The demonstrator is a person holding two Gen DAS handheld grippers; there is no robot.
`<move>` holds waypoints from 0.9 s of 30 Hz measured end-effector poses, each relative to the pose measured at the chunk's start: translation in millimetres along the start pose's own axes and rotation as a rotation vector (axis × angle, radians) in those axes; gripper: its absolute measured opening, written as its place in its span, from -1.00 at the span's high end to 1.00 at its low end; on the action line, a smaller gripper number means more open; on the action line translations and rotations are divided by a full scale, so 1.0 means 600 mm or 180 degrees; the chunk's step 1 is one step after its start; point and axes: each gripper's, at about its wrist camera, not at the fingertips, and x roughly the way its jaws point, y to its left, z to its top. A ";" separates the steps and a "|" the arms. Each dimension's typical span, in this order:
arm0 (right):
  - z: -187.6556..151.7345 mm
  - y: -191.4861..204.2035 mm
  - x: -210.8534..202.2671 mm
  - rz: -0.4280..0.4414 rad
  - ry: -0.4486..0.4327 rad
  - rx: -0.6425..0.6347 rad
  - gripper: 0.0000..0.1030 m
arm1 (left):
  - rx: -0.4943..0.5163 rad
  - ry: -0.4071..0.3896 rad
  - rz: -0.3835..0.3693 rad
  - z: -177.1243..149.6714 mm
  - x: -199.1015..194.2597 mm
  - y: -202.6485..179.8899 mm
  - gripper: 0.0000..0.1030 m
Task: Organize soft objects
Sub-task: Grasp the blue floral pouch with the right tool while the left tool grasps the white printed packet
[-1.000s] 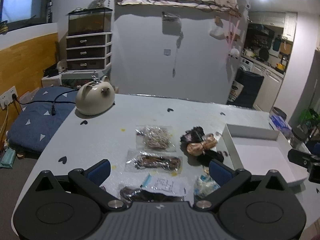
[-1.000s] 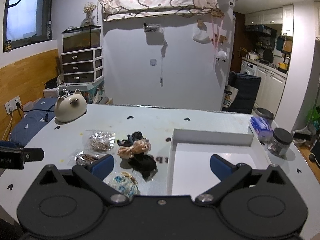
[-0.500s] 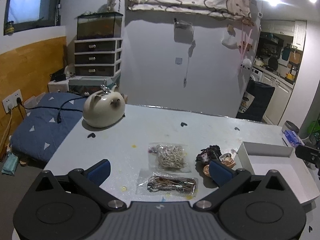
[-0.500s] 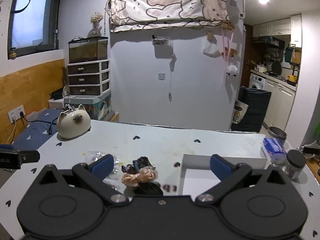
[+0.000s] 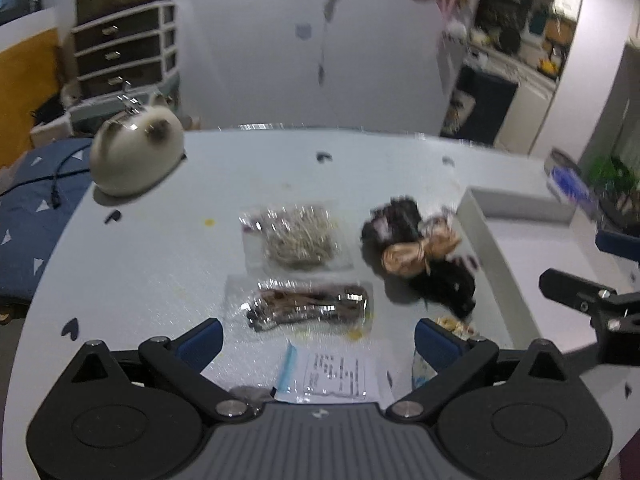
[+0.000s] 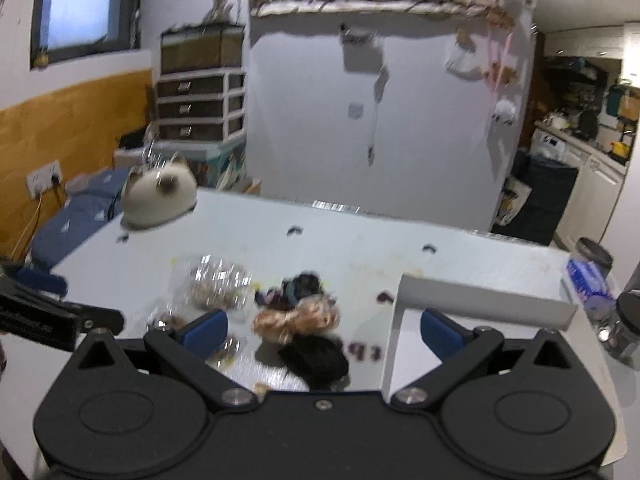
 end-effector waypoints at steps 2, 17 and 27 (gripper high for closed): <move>-0.009 0.004 0.013 0.0054 0.0118 -0.0076 -1.00 | 0.0025 0.0066 -0.0007 -0.001 0.013 0.001 -0.95; -0.084 0.068 0.115 0.0780 0.0960 -0.0608 -0.51 | 0.0053 0.0441 -0.0035 0.002 0.076 0.014 -0.95; -0.097 0.066 0.143 0.0847 0.1121 -0.0530 0.19 | 0.0404 0.0642 -0.0193 -0.006 0.105 -0.019 -0.97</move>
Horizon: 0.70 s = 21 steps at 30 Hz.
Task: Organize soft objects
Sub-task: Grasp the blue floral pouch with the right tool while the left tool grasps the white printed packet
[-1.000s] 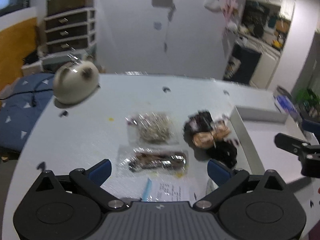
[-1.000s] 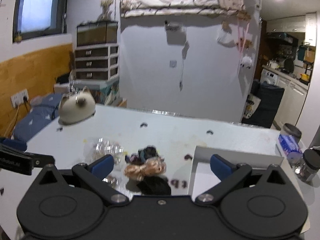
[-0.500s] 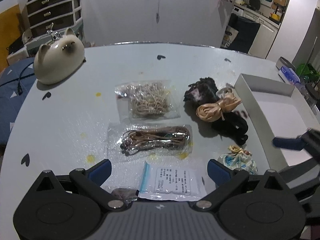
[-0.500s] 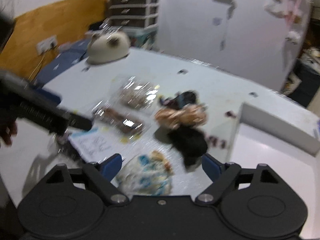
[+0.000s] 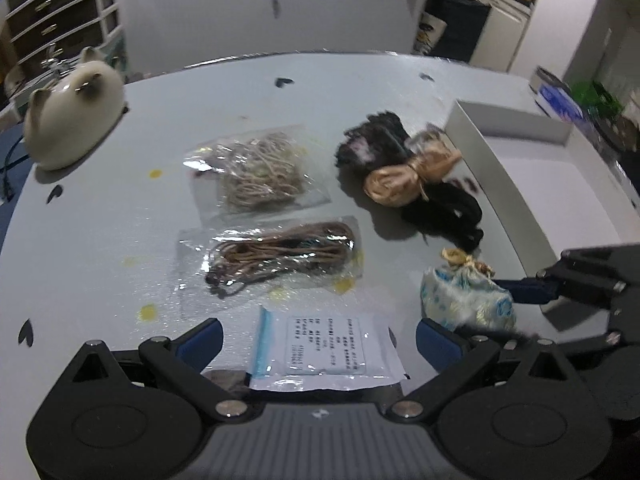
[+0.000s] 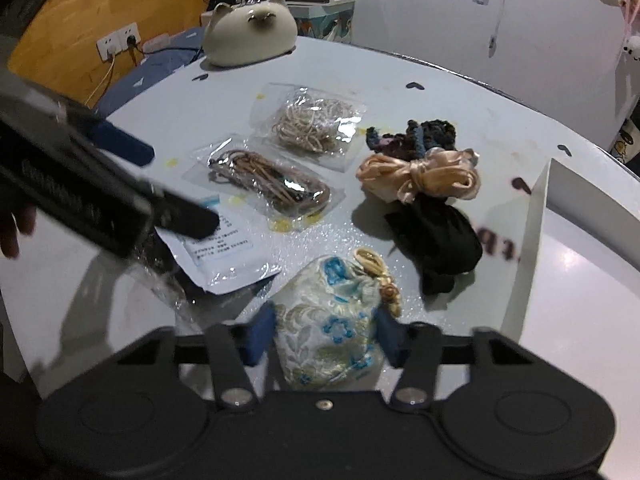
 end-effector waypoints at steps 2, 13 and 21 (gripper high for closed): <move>0.000 -0.004 -0.007 0.0022 -0.0041 0.0042 0.32 | 0.0075 0.0062 0.0028 0.001 0.011 -0.006 -0.98; -0.019 -0.029 -0.045 -0.0069 -0.0211 0.0330 0.37 | 0.0496 0.0542 0.0250 0.016 0.091 -0.040 -1.00; -0.036 -0.036 -0.056 -0.0115 -0.0203 0.0444 0.36 | 0.0414 0.0655 0.0353 0.023 0.115 -0.037 -0.99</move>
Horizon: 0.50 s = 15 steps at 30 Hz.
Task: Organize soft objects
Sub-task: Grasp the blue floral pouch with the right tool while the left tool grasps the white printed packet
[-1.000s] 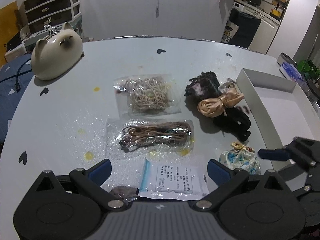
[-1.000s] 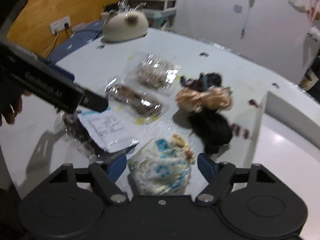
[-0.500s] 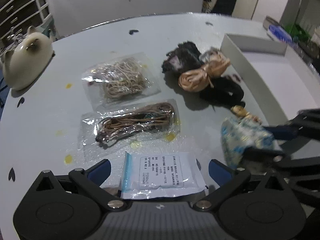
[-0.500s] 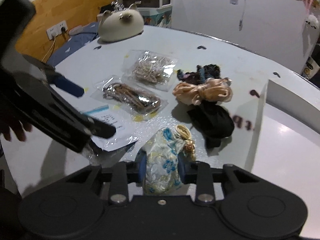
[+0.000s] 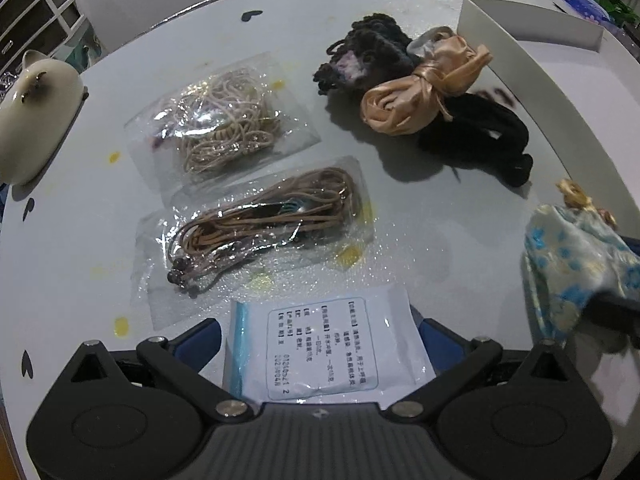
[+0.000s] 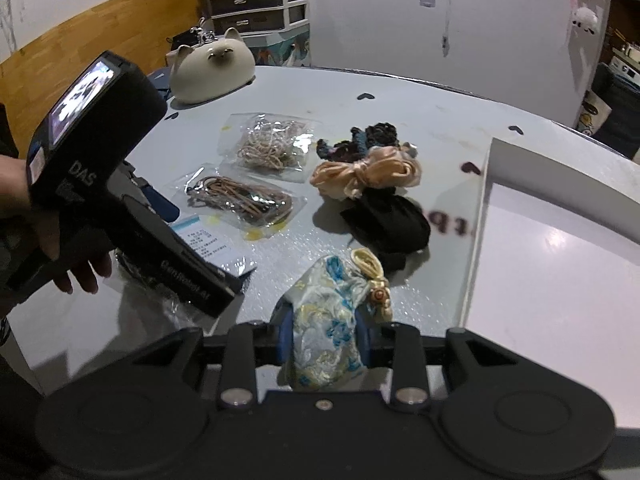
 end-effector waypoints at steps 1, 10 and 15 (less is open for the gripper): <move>-0.002 -0.001 -0.001 -0.0006 0.0004 0.0012 0.36 | -0.0037 -0.0010 -0.0039 0.000 0.000 0.002 -0.94; -0.009 -0.002 -0.008 -0.0071 -0.0015 0.0080 0.36 | -0.0222 -0.0251 -0.0153 -0.014 -0.016 0.007 -0.69; -0.007 0.002 -0.012 -0.0081 -0.0063 0.0064 0.36 | -0.0348 -0.0450 -0.0175 -0.029 -0.049 0.011 -0.58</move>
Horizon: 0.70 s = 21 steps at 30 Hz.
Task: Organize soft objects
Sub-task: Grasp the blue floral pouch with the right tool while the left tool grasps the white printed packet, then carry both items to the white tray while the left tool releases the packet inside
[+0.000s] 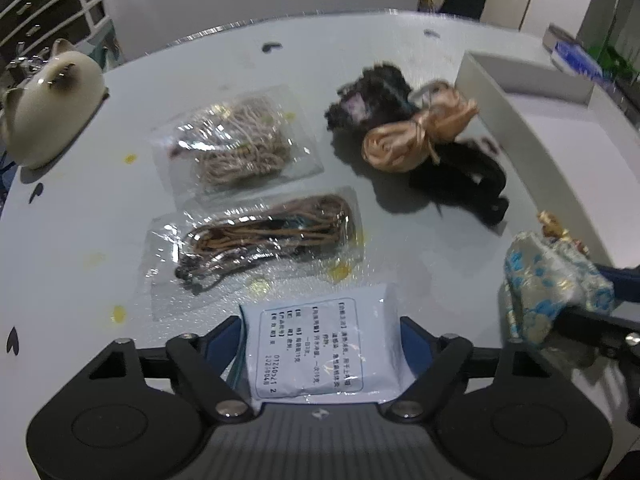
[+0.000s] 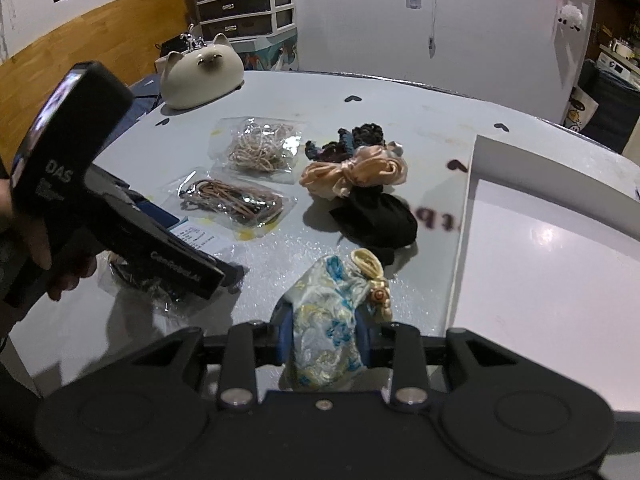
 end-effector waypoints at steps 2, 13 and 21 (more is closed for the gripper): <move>0.000 0.002 -0.004 0.0010 -0.0036 -0.0007 0.36 | -0.0067 -0.0089 -0.0001 0.001 -0.014 0.006 -0.58; 0.016 0.017 -0.039 -0.0058 -0.0306 -0.0023 0.36 | -0.0412 -0.0572 -0.0010 -0.011 -0.111 0.028 -0.57; 0.022 0.026 -0.084 -0.0118 -0.0554 0.0019 0.36 | -0.0525 -0.0847 -0.0028 -0.025 -0.175 0.021 -0.56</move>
